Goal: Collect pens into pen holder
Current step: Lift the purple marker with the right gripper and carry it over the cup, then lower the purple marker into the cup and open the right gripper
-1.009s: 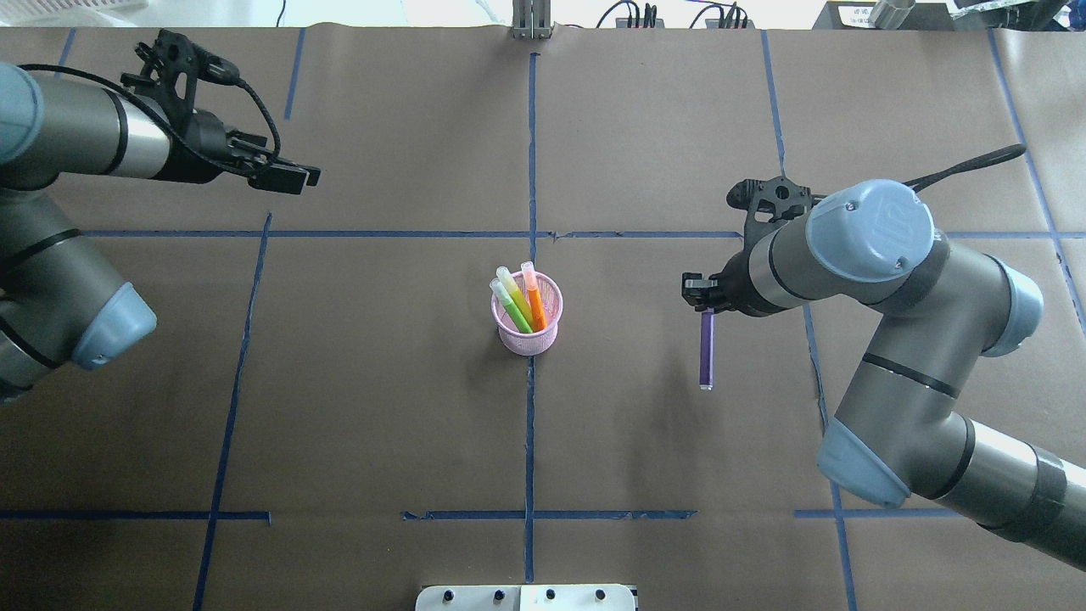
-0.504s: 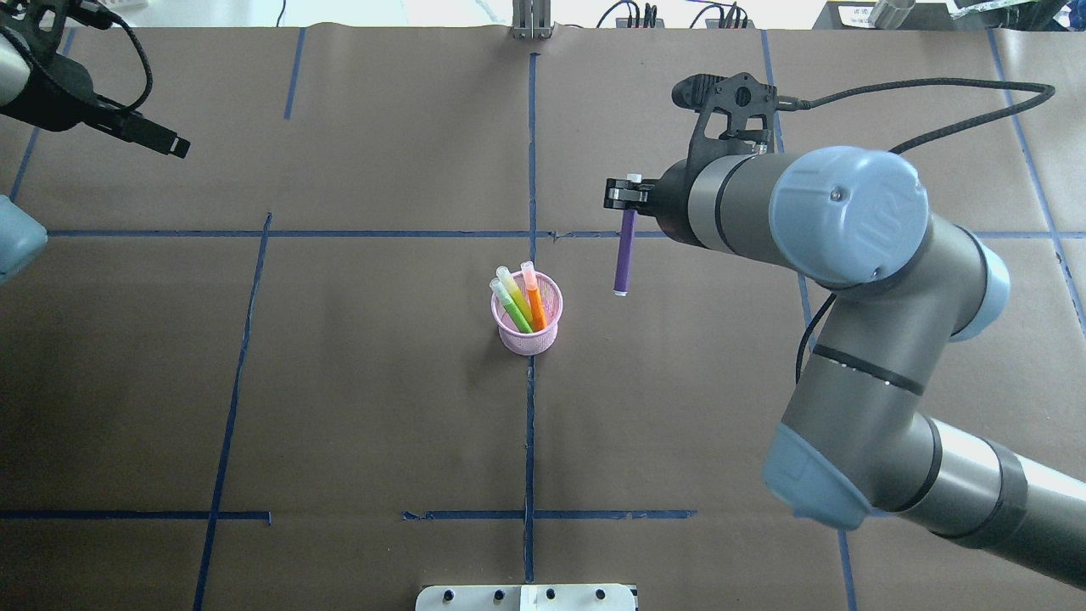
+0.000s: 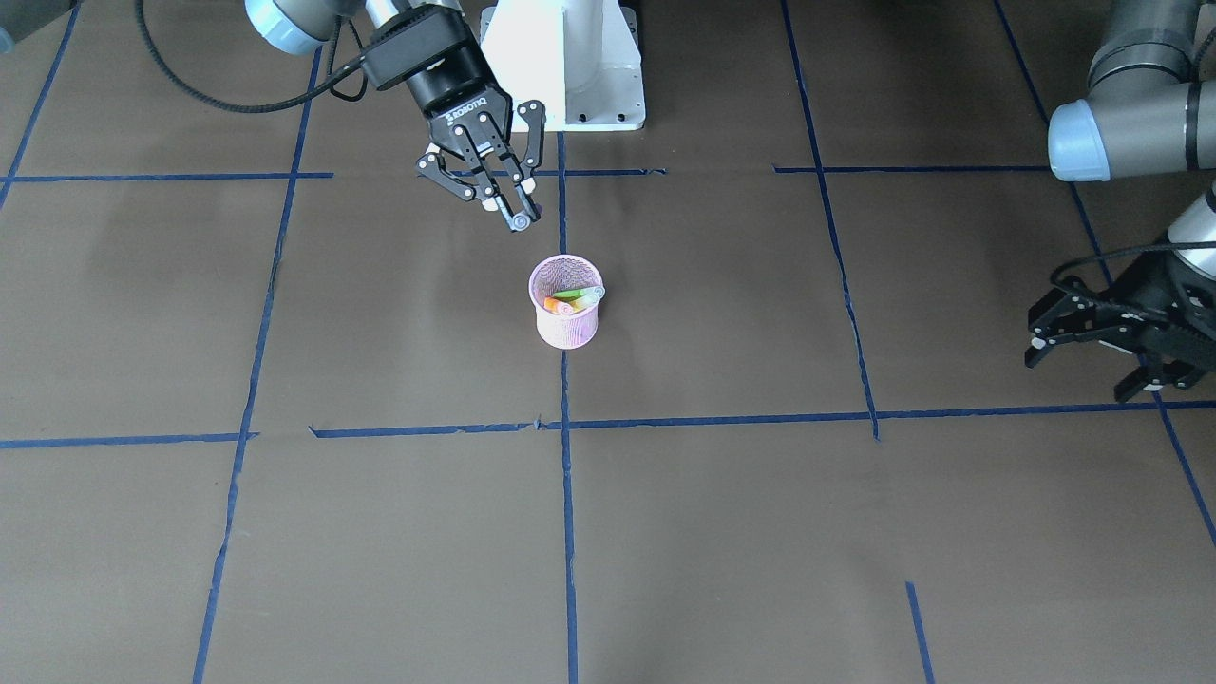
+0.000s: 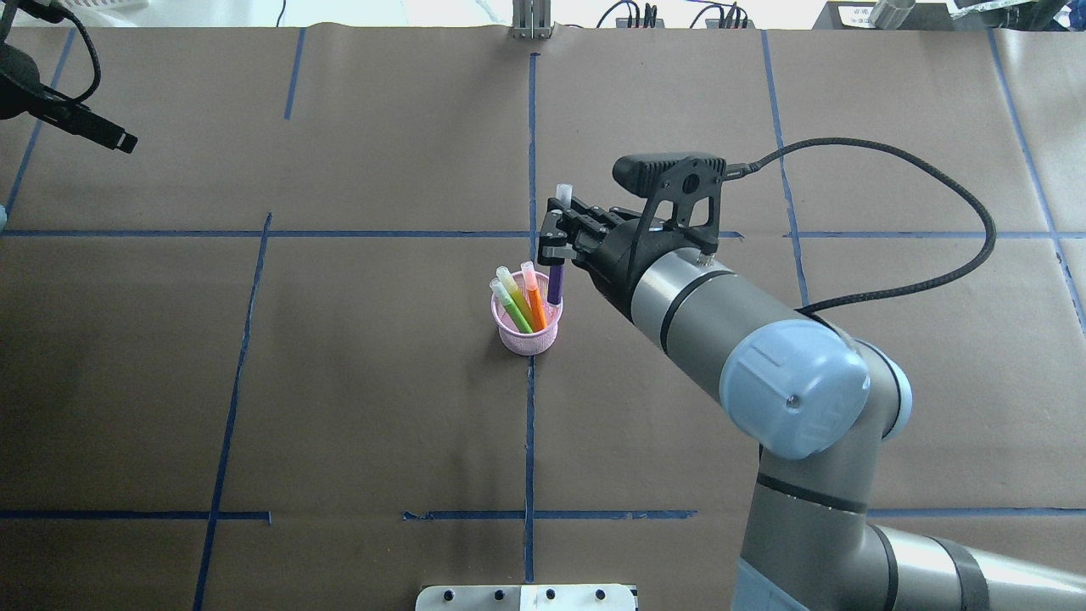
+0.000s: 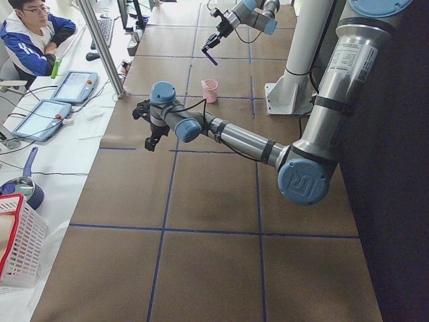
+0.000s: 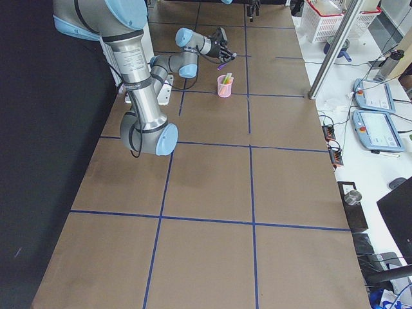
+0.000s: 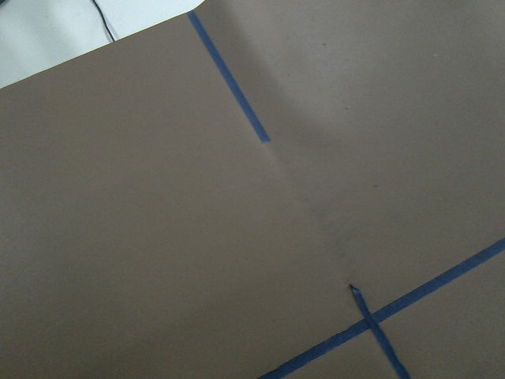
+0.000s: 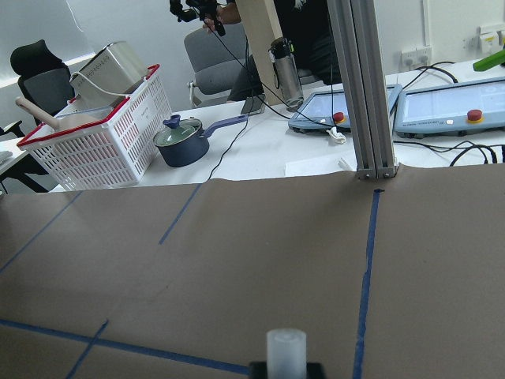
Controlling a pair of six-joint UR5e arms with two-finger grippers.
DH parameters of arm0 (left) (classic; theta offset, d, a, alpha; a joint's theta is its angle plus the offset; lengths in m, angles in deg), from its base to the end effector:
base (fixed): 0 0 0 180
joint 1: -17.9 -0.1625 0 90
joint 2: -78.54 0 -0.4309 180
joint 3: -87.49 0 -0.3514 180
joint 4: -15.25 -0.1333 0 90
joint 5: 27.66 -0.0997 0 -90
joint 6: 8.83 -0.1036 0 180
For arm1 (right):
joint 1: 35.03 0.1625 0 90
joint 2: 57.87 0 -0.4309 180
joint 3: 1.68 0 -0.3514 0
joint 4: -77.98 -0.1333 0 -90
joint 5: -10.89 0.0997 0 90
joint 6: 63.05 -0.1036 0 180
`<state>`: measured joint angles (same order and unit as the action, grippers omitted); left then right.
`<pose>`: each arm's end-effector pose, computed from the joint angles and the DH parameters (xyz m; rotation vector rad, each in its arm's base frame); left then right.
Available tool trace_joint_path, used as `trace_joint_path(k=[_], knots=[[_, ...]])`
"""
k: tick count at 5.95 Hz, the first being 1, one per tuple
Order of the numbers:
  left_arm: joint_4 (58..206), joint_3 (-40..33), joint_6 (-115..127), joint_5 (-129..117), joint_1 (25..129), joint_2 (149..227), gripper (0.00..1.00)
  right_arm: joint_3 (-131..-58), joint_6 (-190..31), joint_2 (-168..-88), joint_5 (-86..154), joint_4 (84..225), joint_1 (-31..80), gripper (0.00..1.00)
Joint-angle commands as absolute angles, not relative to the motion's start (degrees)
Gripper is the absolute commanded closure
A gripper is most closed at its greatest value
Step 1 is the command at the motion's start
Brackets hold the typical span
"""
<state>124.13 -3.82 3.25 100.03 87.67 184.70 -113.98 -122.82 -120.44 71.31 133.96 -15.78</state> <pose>0.1363 -0.5722 0.4778 0.4115 0.7828 0.3414 -0.4358 -0.3476 0.1875 0.9738 -1.1143 0.2216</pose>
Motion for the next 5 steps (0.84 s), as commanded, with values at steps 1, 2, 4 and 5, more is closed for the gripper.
trace_joint_path(k=[1, 2, 4, 5], knots=[[116.35, -2.07, -0.83, 99.87, 90.22, 184.71, 0.00, -109.02, -117.65, -119.67, 66.36, 133.09, -17.54, 1.00], [116.33, 0.72, -3.97, 99.78, 90.93, 184.71, 0.00, -105.16, -116.50, -116.44, 65.13, 133.09, -17.54, 1.00], [116.24, 4.43, -8.92, 99.78, 91.11, 185.15, 0.00, -98.21, -116.40, -113.25, 63.10, 127.58, -17.62, 1.00], [116.33, 4.44, -8.92, 99.78, 91.11, 185.15, 0.00, -95.31, -116.40, -113.33, 63.09, 123.73, -17.80, 1.00]])
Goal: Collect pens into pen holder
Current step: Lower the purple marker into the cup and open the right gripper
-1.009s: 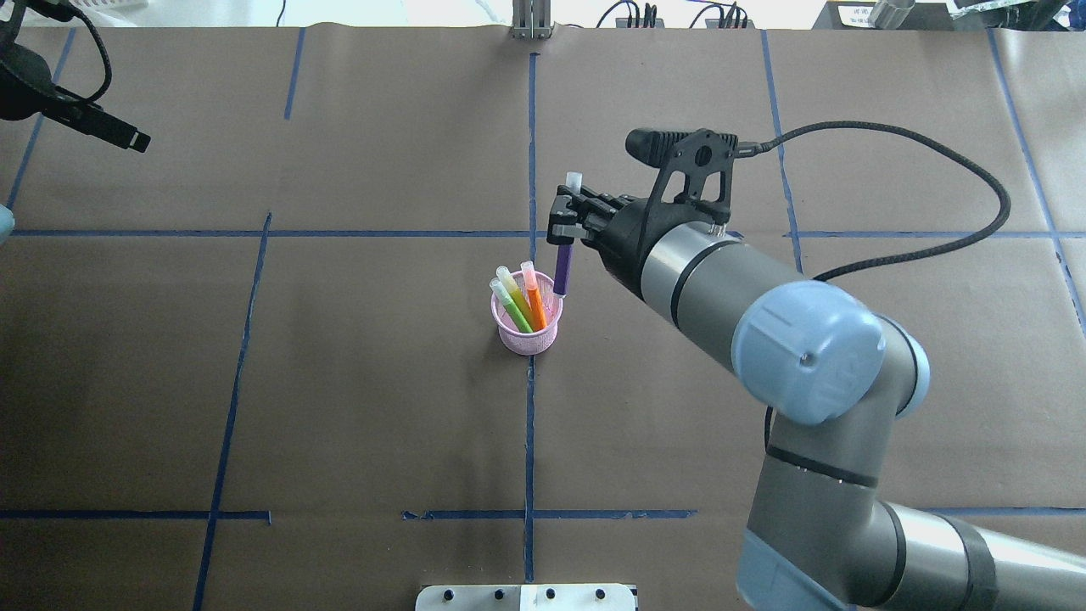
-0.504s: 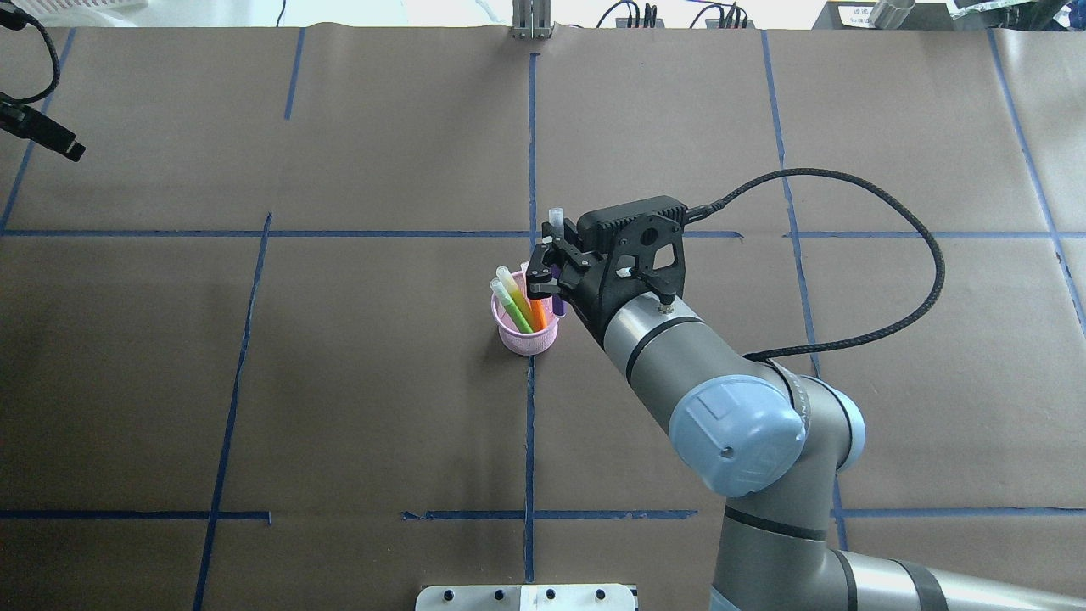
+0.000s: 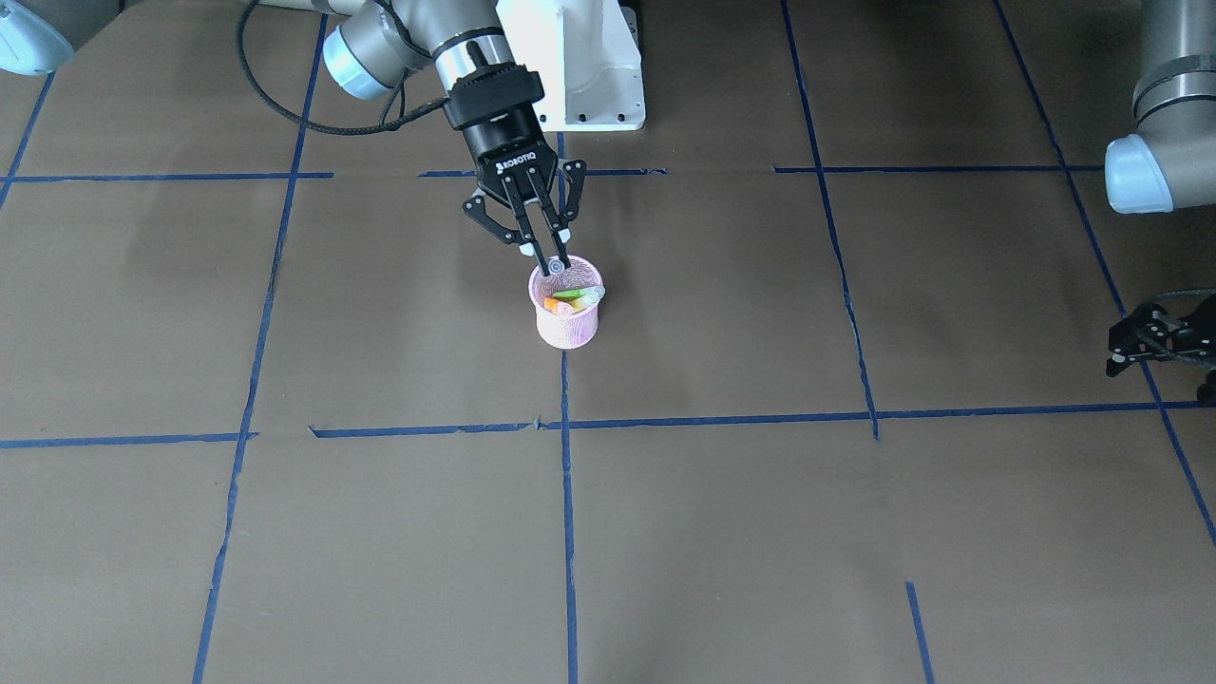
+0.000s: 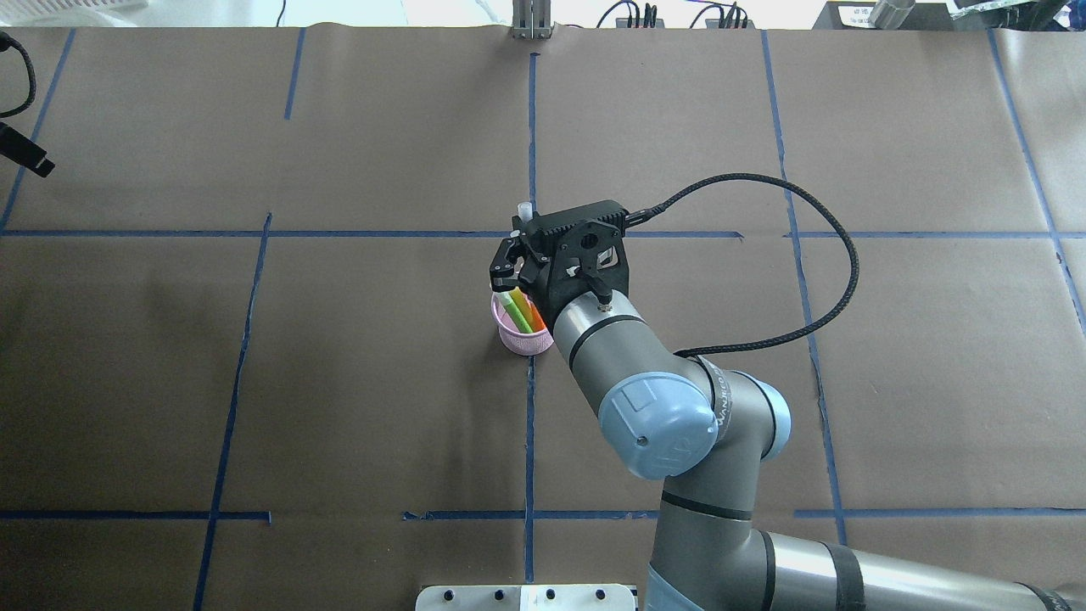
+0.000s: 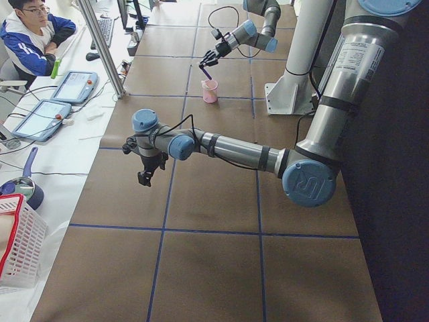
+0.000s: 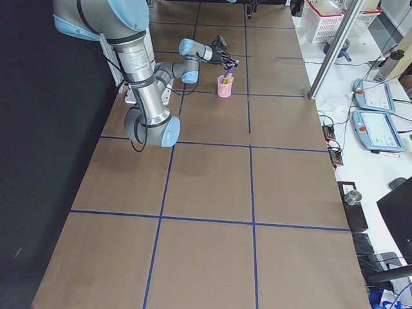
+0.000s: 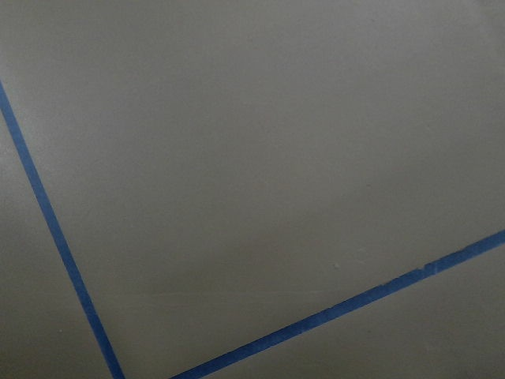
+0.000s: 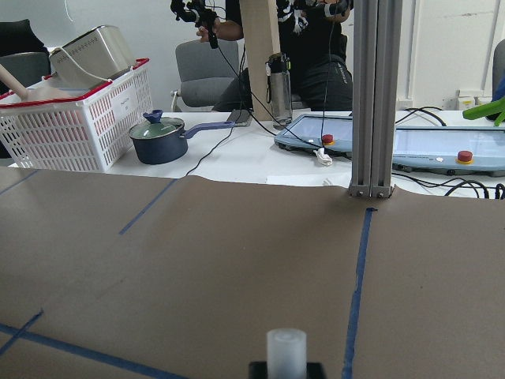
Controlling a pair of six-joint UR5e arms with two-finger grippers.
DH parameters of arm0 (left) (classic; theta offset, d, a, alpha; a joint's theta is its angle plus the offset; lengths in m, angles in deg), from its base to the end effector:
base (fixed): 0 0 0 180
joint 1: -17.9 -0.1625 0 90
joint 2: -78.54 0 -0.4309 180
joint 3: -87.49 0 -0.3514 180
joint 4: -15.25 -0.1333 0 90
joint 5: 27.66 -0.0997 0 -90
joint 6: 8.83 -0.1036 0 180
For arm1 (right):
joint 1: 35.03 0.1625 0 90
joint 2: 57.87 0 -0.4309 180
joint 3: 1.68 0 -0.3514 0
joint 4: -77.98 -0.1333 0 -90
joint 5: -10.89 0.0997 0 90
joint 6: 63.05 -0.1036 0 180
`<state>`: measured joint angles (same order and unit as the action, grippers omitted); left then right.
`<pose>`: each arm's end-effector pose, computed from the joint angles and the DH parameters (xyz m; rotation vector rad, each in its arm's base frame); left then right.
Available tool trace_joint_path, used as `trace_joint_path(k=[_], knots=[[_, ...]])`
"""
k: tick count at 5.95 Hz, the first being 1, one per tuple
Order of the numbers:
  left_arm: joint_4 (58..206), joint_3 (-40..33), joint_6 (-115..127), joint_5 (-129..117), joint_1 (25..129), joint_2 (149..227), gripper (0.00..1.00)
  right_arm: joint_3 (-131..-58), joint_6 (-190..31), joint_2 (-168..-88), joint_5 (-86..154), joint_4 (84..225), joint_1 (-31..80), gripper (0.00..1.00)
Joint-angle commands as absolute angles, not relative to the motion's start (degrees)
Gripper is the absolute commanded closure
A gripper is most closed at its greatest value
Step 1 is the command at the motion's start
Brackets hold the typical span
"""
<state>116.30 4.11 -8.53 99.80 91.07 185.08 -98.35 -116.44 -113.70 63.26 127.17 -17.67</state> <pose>0.1039 -0.5864 0.5561 0.2542 0.6961 0.3949 -0.5174 -0.3677 0.2025 1.0924 -0.9662 0.1932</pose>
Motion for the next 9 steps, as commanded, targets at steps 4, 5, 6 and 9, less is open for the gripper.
trace_joint_path(k=[4, 5, 6, 9], knots=[[116.33, 5.13, -9.01, 99.61, 91.20, 185.33, 0.00, -95.63, -116.22, -113.68, 63.09, 122.81, -18.41, 0.00], [116.33, 5.14, -9.01, 99.61, 91.29, 185.33, 0.00, -101.11, -112.13, -114.38, 66.49, 123.51, -18.24, 0.00], [116.33, 5.23, -9.01, 99.61, 92.33, 185.33, 0.00, -105.52, -111.40, -115.78, 70.87, 126.30, -17.46, 0.00], [116.15, 8.20, -9.19, 99.87, 99.17, 184.62, 0.00, -111.35, -119.12, -122.64, 84.76, 152.14, -4.00, 0.00]])
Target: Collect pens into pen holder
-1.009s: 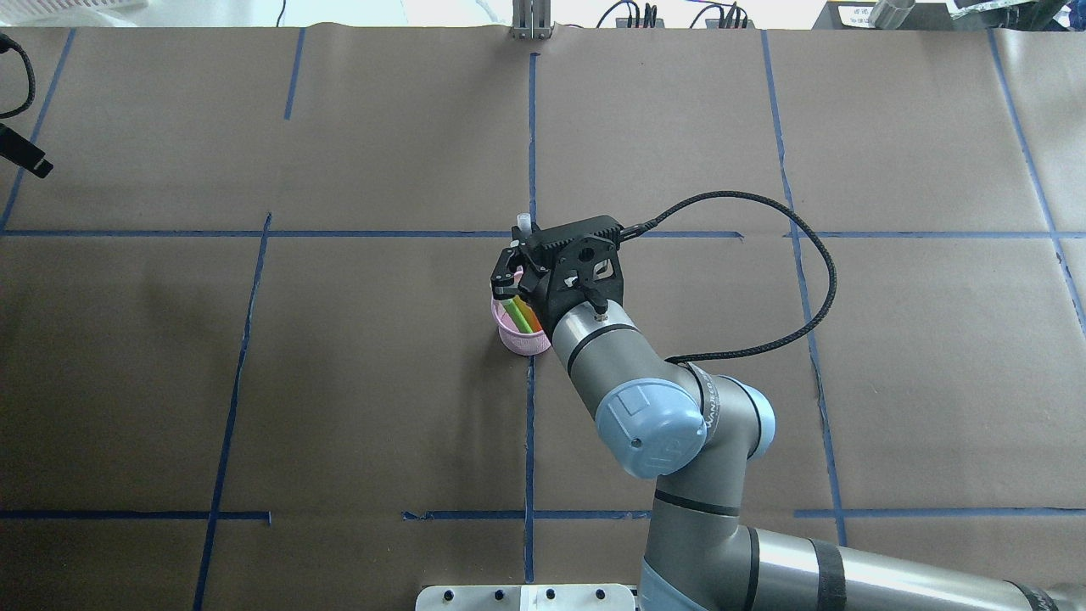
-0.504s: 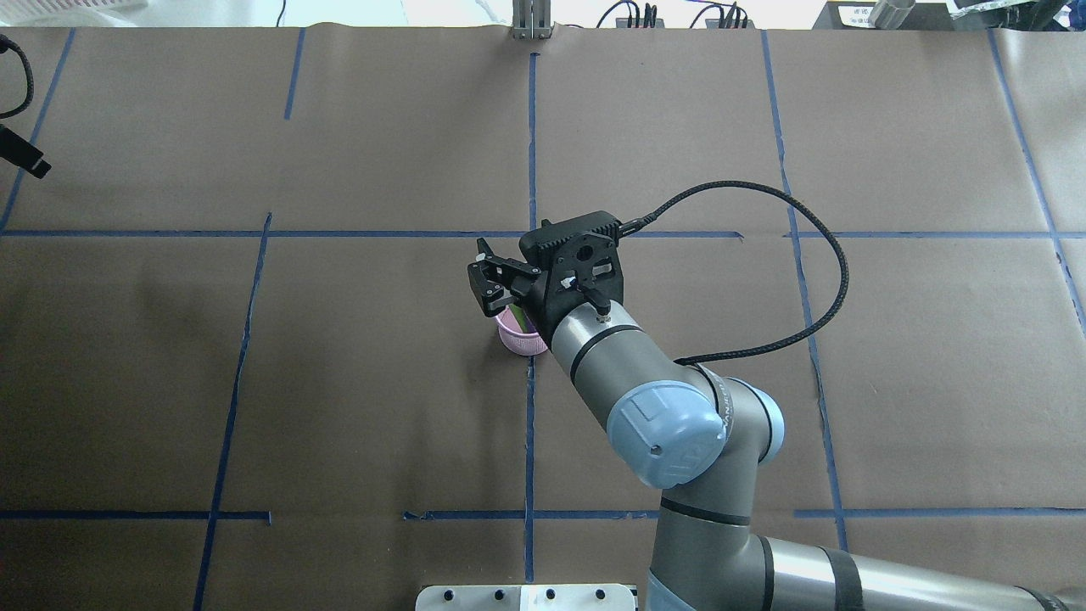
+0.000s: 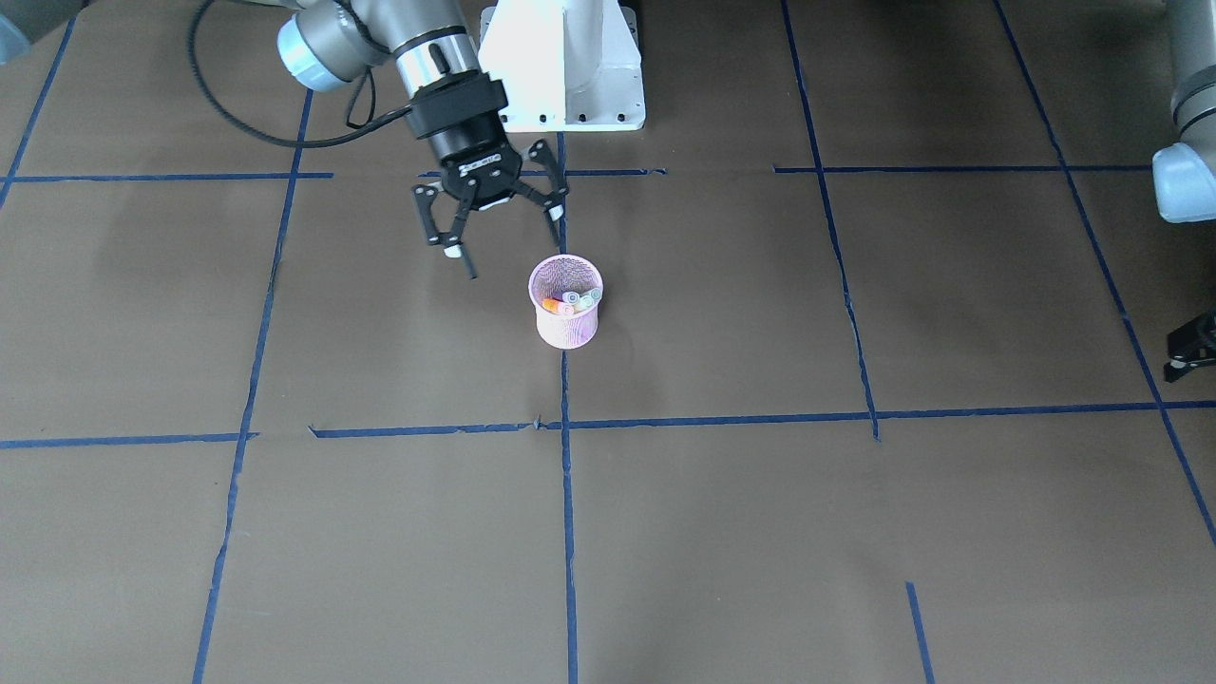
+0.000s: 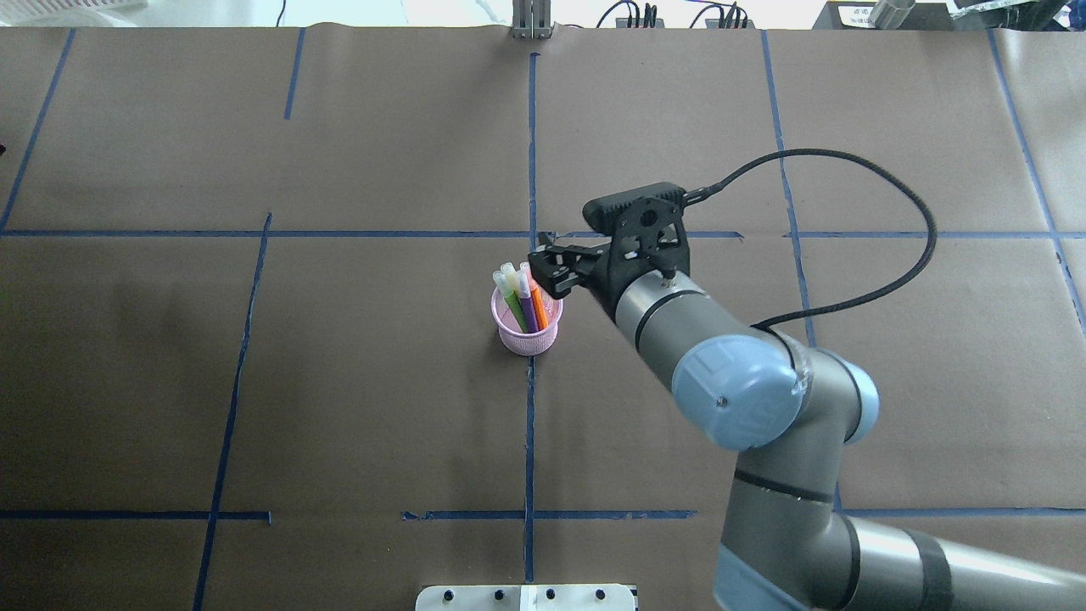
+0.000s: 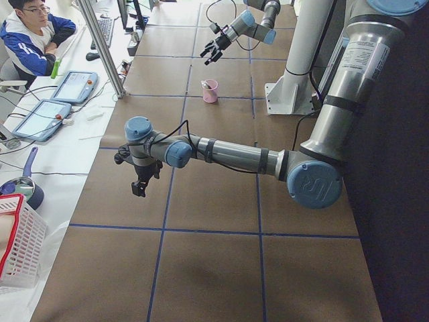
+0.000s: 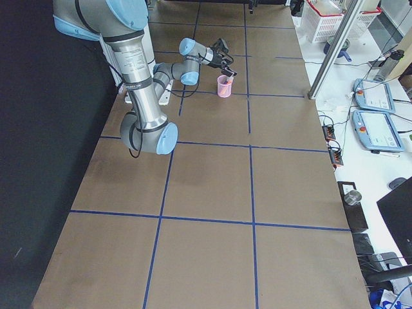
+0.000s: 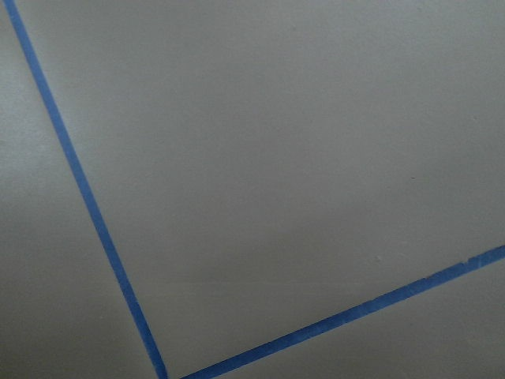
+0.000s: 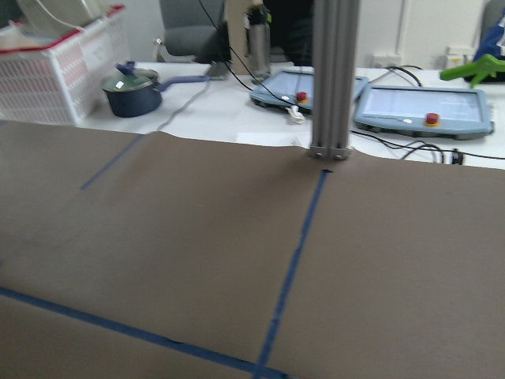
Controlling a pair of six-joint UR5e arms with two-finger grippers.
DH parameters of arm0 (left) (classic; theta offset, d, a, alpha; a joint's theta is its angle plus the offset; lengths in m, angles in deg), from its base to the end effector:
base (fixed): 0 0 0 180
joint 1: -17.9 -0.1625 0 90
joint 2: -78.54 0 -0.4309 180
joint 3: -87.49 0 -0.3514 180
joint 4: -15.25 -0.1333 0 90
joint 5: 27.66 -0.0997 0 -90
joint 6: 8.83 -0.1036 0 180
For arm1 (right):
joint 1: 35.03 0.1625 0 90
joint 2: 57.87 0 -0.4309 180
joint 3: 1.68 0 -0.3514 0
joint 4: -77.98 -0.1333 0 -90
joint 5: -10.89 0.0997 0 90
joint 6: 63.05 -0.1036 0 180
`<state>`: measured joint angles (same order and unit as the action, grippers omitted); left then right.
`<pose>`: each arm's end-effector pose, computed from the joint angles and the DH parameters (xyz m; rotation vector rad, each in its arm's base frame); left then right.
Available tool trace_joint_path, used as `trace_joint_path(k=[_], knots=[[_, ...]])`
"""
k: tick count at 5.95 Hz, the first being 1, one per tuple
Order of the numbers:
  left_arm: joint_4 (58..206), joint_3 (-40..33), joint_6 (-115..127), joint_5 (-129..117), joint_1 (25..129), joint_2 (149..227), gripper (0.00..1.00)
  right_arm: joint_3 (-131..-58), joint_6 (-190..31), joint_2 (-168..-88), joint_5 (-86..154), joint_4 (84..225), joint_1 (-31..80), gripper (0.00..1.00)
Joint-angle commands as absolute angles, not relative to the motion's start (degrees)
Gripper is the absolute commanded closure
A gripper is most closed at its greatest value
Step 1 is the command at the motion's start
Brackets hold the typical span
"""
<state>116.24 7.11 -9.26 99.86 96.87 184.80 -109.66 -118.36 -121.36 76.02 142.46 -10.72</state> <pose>0.0439 -0.5921 0.5836 0.2361 0.6764 0.2921 -0.4425 -0.3940 0.2403 0.9184 -0.8571 0.1084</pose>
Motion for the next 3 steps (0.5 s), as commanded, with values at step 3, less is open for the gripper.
trace_joint_path(k=[3], knots=[[116.33, 16.71, -9.27, 100.22, 106.74, 184.36, 0.00, -107.60, -94.22, -132.33, 122.44, 167.63, 27.20, 0.00]])
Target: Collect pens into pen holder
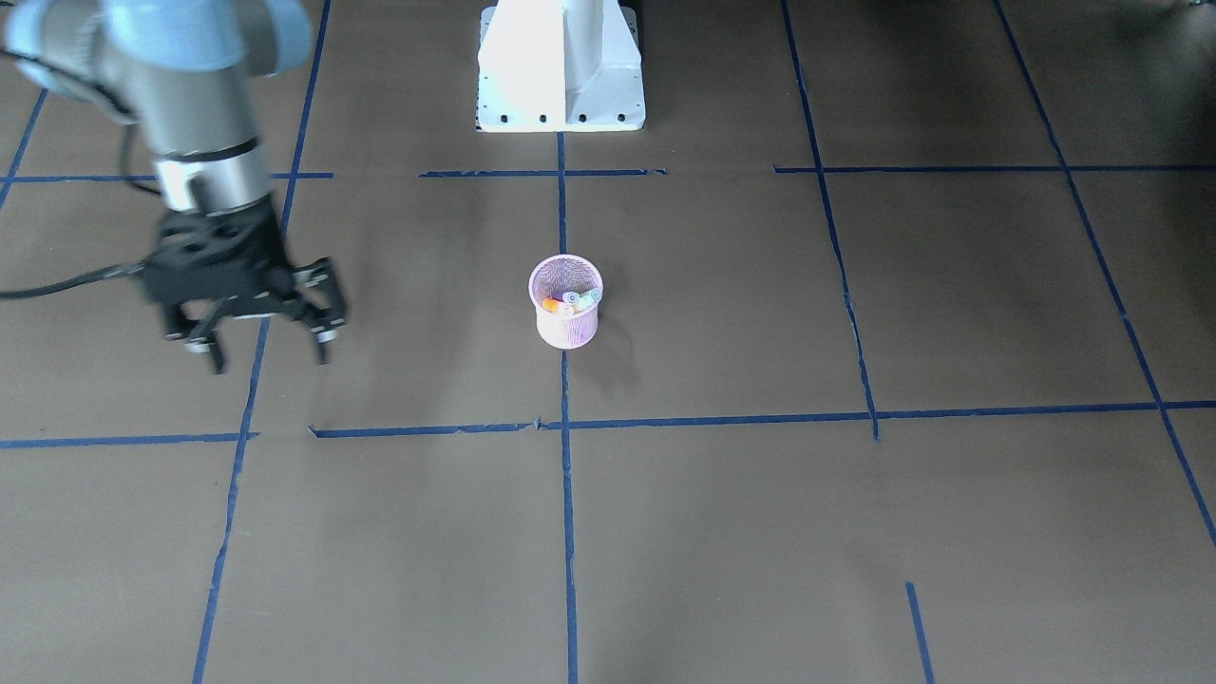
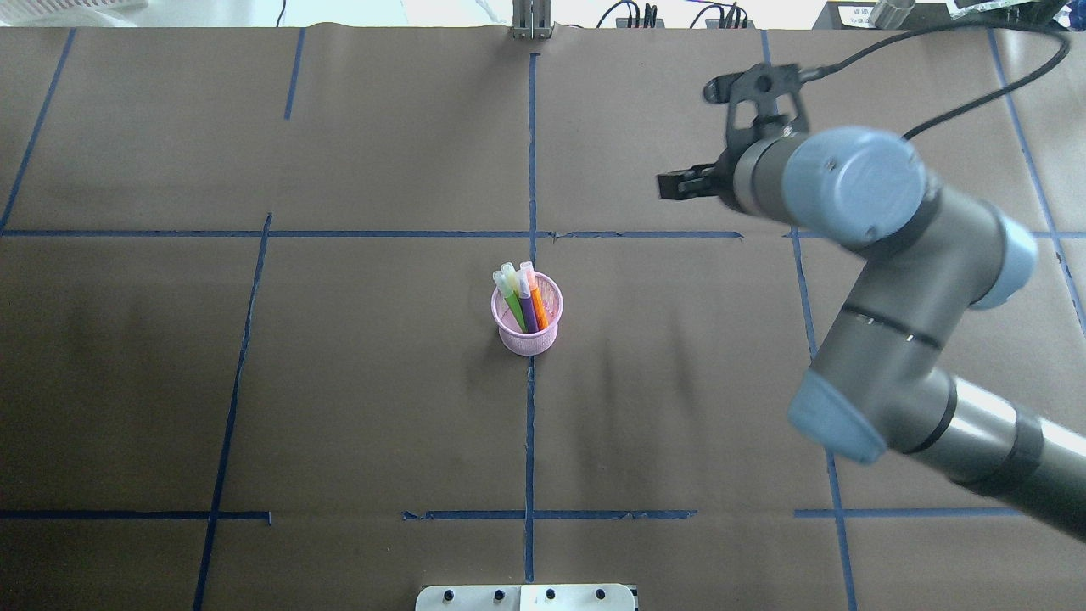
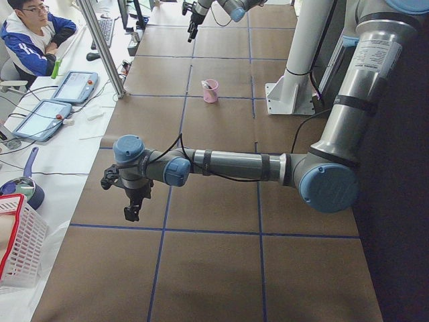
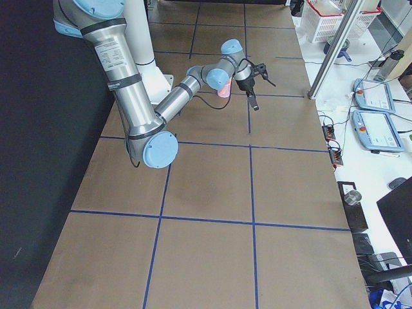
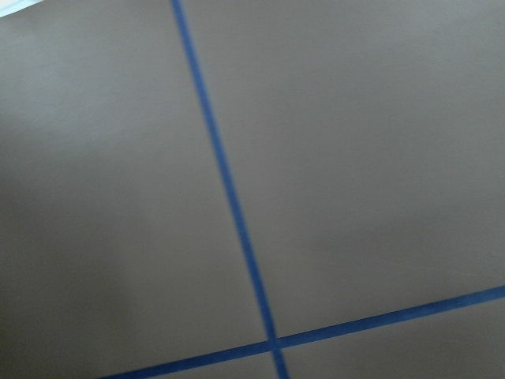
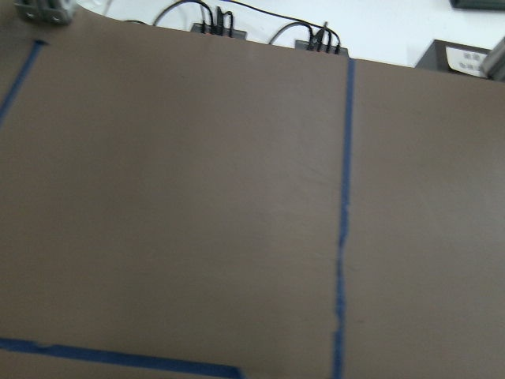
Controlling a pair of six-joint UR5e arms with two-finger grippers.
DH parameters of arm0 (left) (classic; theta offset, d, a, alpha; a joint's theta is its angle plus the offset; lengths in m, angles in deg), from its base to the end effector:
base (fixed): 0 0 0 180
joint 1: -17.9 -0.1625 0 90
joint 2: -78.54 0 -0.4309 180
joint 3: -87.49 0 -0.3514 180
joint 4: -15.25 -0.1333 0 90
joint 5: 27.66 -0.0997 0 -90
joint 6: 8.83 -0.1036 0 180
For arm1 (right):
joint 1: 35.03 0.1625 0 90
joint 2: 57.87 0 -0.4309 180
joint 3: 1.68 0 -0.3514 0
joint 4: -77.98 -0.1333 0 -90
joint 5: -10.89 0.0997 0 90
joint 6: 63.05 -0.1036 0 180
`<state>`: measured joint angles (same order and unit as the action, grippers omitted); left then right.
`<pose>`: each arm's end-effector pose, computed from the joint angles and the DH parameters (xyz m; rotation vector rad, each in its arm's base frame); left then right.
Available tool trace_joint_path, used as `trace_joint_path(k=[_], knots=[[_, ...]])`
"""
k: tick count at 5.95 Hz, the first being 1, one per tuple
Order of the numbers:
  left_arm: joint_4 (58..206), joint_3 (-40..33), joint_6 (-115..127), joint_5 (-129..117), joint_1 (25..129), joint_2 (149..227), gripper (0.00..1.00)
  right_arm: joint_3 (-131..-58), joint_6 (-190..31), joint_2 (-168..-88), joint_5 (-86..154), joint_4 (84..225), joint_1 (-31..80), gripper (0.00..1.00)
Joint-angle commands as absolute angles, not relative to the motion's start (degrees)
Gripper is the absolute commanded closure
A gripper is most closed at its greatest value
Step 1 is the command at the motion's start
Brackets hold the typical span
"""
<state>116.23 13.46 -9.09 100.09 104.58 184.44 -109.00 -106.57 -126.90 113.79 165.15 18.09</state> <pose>-0.0360 -0.5859 0.6389 0.1659 0.6618 0.1228 -0.2549 -0.5233 0.3576 0.4067 -0.6256 0.0297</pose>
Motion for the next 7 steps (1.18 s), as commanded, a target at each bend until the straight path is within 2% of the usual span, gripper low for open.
trace_joint_path(k=[1, 3, 4, 6, 7], knots=[[115.46, 18.05, -9.10, 104.57, 107.45, 184.36, 0.00, -103.93, -86.16, -137.45, 135.30, 167.55, 36.42, 0.00], [108.43, 17.71, -9.27, 108.22, 107.81, 183.66, 0.00, -94.45, -67.05, -146.68, 146.93, 167.72, 50.70, 0.00], [108.24, 17.71, -9.36, 108.22, 107.81, 183.57, 0.00, -90.14, -61.26, -147.69, 147.29, 167.46, 54.84, 0.00], [108.24, 16.57, -12.94, 108.48, 107.81, 181.55, 0.00, -87.29, -60.41, -148.40, 147.56, 166.84, 56.47, 0.00], [108.41, 16.22, -13.92, 108.40, 107.81, 181.02, 0.00, -89.46, -60.67, -148.66, 147.38, 166.67, 57.25, 0.00]])
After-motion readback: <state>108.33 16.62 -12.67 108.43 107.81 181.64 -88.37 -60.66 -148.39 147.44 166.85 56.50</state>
